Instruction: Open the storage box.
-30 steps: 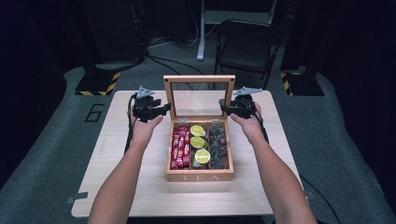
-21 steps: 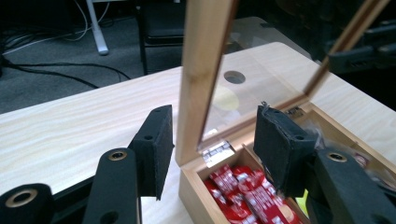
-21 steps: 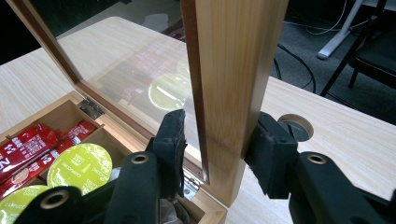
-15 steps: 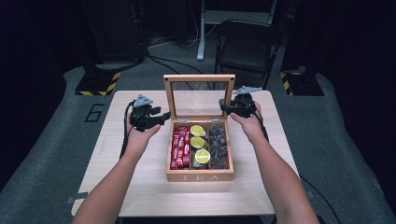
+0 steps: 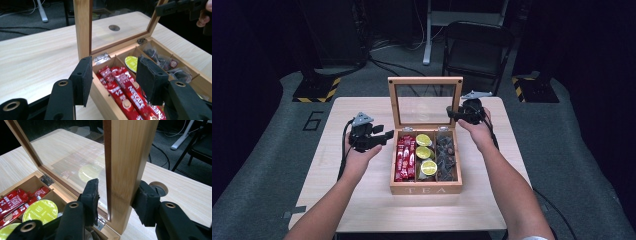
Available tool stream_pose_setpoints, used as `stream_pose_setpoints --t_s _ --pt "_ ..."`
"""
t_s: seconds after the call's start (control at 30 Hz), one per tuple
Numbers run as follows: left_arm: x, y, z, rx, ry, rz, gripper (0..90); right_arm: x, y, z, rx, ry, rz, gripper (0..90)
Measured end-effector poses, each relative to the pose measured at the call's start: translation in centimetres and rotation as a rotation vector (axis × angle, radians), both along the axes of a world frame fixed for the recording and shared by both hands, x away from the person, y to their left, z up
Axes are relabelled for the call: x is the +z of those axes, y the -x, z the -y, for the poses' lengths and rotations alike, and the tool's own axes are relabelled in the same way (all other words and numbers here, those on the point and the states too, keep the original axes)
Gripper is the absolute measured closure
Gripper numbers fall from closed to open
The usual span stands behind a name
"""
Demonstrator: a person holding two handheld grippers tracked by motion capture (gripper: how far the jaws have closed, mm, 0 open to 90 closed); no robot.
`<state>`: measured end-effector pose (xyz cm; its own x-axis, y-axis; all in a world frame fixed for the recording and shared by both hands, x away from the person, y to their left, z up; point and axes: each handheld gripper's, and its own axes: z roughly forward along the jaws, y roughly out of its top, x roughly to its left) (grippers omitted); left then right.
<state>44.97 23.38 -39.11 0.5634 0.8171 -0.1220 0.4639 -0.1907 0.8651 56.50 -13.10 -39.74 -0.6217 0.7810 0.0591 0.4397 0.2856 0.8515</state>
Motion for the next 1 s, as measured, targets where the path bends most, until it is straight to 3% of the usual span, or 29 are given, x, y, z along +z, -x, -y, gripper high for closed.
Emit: stream_pose_setpoints --t_s 0.27,0.43,0.57,0.67,0.77,0.83,0.9,1.0 --pt "-1.5 1.0 0.5 0.019 -0.001 -0.04 47.6 0.0 -0.3 -0.1 -0.006 0.004 -0.005 57.4" --pt "-2.9 1.8 1.8 0.017 0.033 -0.073 46.8 0.0 -0.5 0.0 -0.006 -0.008 -0.015 58.2" --pt "-3.8 2.0 2.9 0.007 -0.001 -0.077 46.4 -0.1 -0.7 0.2 -0.001 -0.013 -0.012 58.5" --pt "-4.5 2.1 3.6 0.014 0.003 -0.094 46.4 -0.1 -0.8 0.2 0.001 -0.009 -0.008 58.5" --pt "-5.1 2.1 4.3 -0.001 -0.019 -0.103 46.4 -0.1 -0.8 0.2 -0.004 -0.012 -0.01 58.4" --pt "-5.3 2.2 4.8 0.0 -0.062 -0.091 46.4 -0.1 -0.8 0.2 -0.003 -0.012 -0.009 58.5" --pt "-5.6 2.3 5.4 0.014 -0.049 -0.1 46.4 -0.1 -0.8 0.2 -0.003 -0.012 -0.009 58.5" --pt "-5.9 2.3 6.1 0.019 -0.073 -0.101 46.4 -0.2 -0.8 0.2 -0.001 -0.012 -0.007 58.5"
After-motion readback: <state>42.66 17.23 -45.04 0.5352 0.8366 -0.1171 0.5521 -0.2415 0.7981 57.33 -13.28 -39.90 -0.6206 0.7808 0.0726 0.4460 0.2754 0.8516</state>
